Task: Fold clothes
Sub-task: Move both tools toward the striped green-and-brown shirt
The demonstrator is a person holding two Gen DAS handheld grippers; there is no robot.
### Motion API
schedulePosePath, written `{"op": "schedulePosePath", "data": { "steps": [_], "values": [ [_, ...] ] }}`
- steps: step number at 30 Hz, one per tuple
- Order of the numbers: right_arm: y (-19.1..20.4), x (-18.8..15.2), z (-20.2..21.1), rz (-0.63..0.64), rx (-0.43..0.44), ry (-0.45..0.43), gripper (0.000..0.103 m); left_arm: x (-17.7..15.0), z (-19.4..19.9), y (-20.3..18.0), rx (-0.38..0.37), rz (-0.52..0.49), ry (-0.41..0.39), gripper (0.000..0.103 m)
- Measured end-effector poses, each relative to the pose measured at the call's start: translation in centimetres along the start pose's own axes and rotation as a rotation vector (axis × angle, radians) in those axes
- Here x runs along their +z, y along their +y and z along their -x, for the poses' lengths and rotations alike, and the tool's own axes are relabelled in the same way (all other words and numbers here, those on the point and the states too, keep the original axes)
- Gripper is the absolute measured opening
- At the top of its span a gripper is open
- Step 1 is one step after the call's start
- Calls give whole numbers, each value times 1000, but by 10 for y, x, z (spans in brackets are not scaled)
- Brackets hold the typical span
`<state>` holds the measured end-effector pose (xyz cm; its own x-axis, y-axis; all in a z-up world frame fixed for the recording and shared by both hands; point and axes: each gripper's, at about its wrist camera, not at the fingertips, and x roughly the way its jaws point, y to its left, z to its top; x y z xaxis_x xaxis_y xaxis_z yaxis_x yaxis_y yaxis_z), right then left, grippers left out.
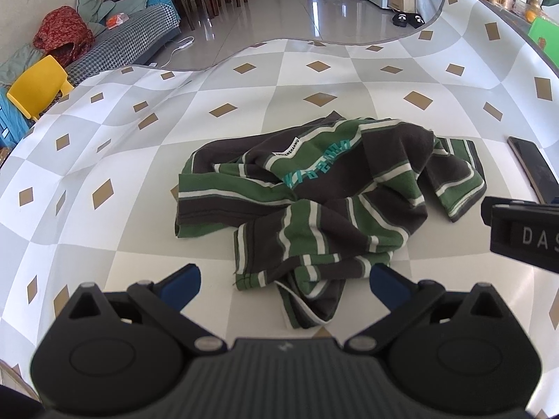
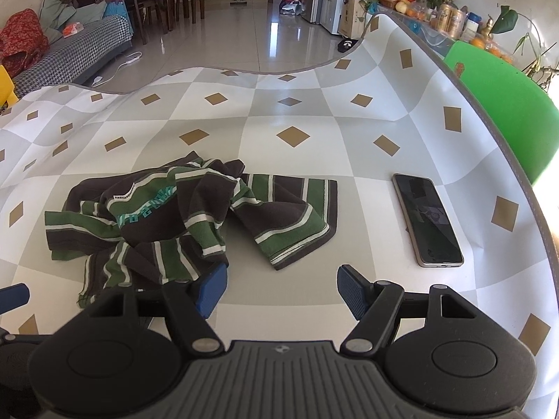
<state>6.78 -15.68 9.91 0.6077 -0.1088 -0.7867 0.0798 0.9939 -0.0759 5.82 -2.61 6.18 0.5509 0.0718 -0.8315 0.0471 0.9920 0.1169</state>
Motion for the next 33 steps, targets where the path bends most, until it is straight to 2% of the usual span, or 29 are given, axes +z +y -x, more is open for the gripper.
{"op": "schedulePosePath", "data": {
  "steps": [23, 33],
  "values": [
    [19, 5, -6, 29, 5, -7, 69, -6, -1, 8, 4, -6, 32, 103],
    [-2, 9, -14, -85, 65, 18, 69, -1, -21, 30, 40, 95, 81, 103]
  ]
}}
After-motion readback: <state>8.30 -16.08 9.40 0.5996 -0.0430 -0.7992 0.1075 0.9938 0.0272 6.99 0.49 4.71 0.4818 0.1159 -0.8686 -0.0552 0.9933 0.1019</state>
